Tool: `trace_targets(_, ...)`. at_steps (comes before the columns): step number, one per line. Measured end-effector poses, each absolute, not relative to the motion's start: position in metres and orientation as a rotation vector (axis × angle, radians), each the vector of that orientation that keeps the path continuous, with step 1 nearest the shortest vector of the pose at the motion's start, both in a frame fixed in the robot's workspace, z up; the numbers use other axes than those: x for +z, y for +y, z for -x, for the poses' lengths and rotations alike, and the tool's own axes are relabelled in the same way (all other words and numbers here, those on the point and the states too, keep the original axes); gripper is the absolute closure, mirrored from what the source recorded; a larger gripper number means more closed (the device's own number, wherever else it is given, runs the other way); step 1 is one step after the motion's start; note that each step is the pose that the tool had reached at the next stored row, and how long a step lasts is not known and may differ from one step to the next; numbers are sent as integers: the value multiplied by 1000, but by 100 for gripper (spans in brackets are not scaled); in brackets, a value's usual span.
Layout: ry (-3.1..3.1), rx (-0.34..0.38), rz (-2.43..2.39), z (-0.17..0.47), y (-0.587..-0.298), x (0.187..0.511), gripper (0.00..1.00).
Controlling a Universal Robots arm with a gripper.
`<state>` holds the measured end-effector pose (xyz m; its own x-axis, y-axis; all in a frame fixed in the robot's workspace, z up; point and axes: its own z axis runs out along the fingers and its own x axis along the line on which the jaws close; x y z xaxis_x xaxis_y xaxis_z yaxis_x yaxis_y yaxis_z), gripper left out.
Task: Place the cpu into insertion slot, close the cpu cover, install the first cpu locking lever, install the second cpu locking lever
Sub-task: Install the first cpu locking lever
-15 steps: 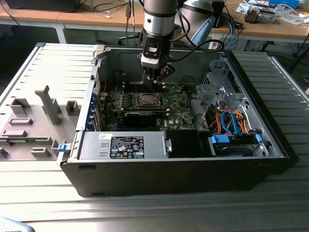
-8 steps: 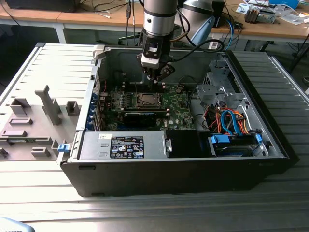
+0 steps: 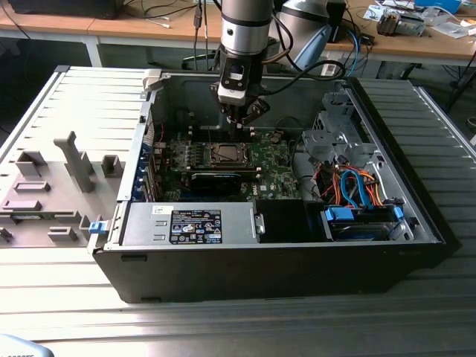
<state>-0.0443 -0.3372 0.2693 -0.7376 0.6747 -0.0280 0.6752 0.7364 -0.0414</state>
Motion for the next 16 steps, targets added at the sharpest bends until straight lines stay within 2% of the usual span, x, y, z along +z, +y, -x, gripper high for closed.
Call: trace_targets(16, 2925, -77, -1111, 44, -337, 269, 89)
